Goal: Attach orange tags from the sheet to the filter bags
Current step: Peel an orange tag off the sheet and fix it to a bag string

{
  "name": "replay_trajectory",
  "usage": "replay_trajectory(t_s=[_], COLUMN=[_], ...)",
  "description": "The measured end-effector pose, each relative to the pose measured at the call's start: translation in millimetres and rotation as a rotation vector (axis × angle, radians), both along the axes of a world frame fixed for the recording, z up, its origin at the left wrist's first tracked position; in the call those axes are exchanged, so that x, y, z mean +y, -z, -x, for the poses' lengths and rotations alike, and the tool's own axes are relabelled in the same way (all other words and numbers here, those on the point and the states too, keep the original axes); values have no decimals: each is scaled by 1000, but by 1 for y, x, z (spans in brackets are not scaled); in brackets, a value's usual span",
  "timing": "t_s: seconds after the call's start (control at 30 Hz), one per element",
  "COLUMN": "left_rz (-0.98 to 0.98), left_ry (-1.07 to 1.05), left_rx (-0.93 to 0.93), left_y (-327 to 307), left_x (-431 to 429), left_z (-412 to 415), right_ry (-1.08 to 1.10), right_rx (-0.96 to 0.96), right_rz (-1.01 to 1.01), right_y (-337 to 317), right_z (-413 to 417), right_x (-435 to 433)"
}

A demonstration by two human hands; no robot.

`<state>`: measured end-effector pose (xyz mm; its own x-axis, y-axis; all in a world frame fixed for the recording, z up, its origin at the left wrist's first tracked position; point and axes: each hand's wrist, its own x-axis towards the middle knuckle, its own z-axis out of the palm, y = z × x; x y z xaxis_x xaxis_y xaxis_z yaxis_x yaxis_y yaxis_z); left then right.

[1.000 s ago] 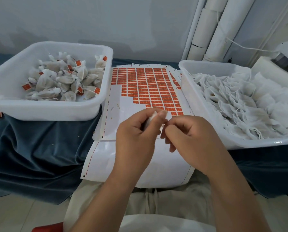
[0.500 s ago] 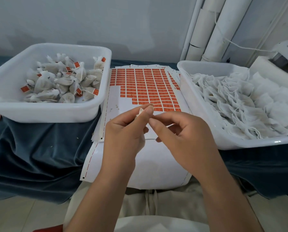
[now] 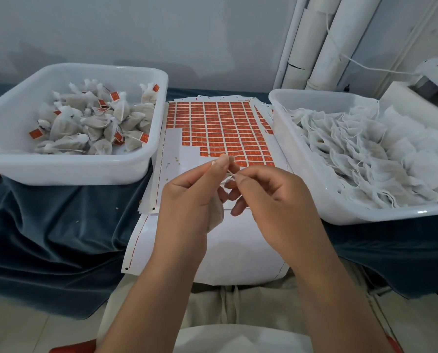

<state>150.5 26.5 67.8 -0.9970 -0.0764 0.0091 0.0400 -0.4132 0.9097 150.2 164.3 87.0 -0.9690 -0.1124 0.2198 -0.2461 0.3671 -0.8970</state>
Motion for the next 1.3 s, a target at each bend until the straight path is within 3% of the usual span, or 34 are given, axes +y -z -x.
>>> replay_trajectory(t_s=[0.17,0.3,0.53,0.73,0.87,0.9,1.0,1.07,1.2,1.3], left_rz=[36,-70,-90,66,129,136,322,486,755,765], left_ry=[75,181,144,53,31,66,206,194,14,-57], left_rx=[-36,-71,-18,114,171,169,186,239,278,254], left_y=[-1,-3,-5,-7,-7,-8,-9,-9,-6,-2], left_x=[-3,-4,-7,-5,-8,-10,-18,-21,-23,-22], left_z=[0,1,0,-3,-4,-3,-4,-5,-4,-2], right_ry=[17,-19,11,-63,-5,-36,-352,-567,-721,-541], right_rx=[23,-31,219,-74,-38,-115,-547,-773,-816,-621], right_rz=[222,340,103,348,290,416,1068,1273,1167,758], right_y=[1,1,-1,-3,1,2,0,3,6,7], right_z=[-1,0,2,3,3,4,10,15,23,24], right_x=[0,-1,6,5,4,5,12,20,39,51])
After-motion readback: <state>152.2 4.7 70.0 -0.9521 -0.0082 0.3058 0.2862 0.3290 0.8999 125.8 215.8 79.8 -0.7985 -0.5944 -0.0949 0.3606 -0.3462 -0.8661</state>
